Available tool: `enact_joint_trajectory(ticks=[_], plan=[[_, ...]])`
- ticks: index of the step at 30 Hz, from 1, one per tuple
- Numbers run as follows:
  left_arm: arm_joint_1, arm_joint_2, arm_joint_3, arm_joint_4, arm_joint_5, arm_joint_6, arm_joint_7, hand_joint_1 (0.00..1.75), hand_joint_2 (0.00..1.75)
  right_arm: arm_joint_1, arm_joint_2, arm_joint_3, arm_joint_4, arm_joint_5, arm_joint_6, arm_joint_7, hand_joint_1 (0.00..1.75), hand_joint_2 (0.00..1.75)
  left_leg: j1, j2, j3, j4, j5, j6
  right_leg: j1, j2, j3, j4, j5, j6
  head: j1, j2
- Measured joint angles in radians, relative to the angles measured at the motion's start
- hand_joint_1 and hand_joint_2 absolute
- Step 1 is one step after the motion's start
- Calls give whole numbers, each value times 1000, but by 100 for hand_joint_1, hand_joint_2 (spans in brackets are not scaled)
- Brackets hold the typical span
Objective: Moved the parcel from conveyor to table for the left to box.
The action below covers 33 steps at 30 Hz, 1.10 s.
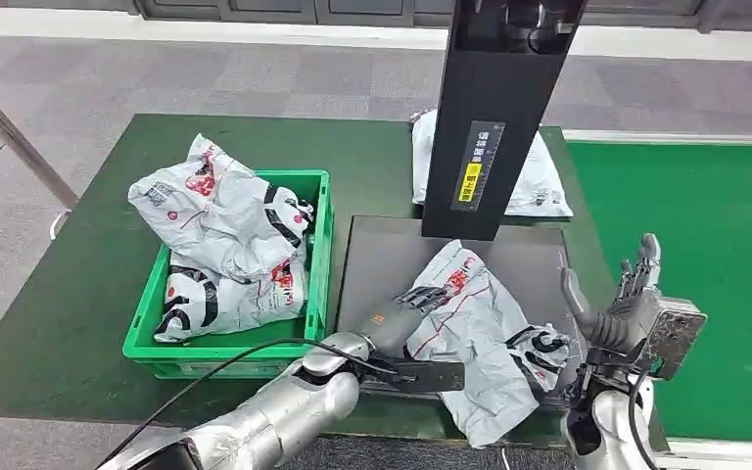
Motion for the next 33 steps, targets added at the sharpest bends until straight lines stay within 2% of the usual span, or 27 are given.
enact_joint_trajectory(ticks=[3, 5, 7, 10, 13, 33], plan=[[3, 0, -1, 1, -5, 9, -13, 175, 175, 0, 0, 0, 0, -5, 2, 3, 0, 175, 0, 0, 0, 0, 0, 0, 0, 0, 0, 0, 0, 0, 0, 0], [22, 5, 33, -62, -18, 124, -136, 175, 175, 7, 2, -8, 0, -37, 31, 23, 0, 175, 0, 0, -1, 0, 0, 0, 0, 0, -2, 0, 0, 0, 0, 0], [30, 42, 138, -171, -16, 288, -225, 175, 175, 24, 6, -27, 0, -43, 59, 29, 0, 175, 0, 0, -9, 0, 5, -1, 0, 0, -10, 1, 4, -1, 1, 0], [-11, 69, 314, -301, -16, 347, -120, 175, 175, 32, 11, -47, 0, -72, 102, 47, 0, 175, 0, 4, -9, 0, 5, -2, 0, 4, -13, 1, 5, -1, 0, 0], [-18, 85, 381, -333, -17, 398, -110, 175, 175, 32, 13, -70, 0, -90, 127, 61, 0, 175, 0, 2, -10, 0, 6, -2, 0, 2, -13, 2, 5, -2, 0, 0], [-17, 89, 412, -337, -18, 429, -115, 175, 175, 30, 24, -100, 0, -91, 138, 65, 0, 175, 0, 2, -13, 0, 5, -2, 0, 2, -15, 2, 5, -1, 0, 0]])
